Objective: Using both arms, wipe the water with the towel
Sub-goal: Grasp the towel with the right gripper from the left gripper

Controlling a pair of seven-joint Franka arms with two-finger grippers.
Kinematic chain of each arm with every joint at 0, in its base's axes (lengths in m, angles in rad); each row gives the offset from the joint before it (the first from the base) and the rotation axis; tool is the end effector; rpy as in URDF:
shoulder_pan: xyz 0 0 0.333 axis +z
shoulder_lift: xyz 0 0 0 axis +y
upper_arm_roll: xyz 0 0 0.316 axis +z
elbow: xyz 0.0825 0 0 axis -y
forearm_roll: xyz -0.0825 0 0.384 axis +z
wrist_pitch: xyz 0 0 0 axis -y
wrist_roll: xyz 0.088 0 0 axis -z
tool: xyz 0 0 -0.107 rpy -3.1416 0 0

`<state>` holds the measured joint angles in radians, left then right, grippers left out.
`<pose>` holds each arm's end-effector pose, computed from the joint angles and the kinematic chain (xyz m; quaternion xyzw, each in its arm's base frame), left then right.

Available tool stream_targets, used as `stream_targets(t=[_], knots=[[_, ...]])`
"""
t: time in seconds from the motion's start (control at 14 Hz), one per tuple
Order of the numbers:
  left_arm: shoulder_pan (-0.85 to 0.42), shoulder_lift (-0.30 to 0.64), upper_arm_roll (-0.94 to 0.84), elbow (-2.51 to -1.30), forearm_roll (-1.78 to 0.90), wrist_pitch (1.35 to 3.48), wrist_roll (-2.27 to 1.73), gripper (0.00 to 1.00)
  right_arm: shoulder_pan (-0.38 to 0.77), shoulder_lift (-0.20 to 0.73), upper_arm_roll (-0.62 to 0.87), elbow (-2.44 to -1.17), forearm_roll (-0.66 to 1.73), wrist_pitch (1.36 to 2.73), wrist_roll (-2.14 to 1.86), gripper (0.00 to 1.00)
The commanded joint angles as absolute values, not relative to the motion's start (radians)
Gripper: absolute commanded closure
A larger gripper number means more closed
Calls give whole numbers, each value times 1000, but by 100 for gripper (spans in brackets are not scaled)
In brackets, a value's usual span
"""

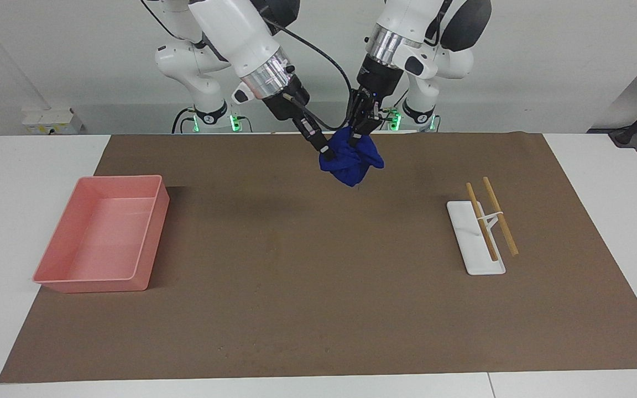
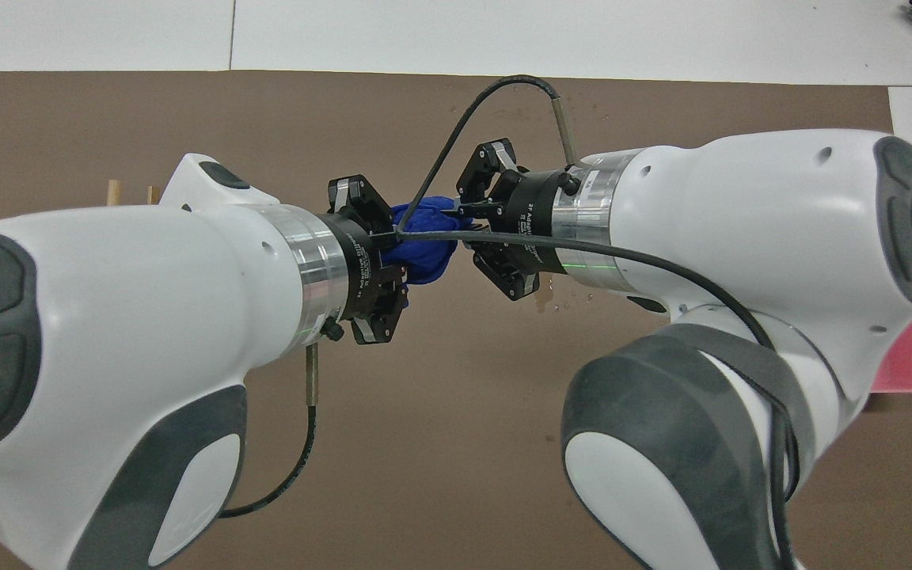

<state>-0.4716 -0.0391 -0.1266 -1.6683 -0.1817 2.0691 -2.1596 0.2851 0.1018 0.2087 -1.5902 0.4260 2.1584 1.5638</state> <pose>0.4761 -0.3377 0.6532 0.6734 0.7015 -0.0418 0.2294 0.5517 0.3082 0.6237 -0.7772 0.5490 0.0617 0.3012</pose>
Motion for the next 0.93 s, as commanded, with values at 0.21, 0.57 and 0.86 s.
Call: stream_targets(t=[0.21, 0.57, 0.86], knots=[[-483, -58, -127, -1667, -189, 2066, -2175, 100, 270, 110, 204, -1554, 420, 2163, 1571, 100], [-474, -60, -126, -1672, -181, 2049, -2161, 0, 245, 127, 204, -1555, 393, 2192, 1565, 100], [-431, -75, -115, -1689, -183, 1982, -2059, 0, 223, 166, 204, -1555, 387, 2242, 1530, 100]])
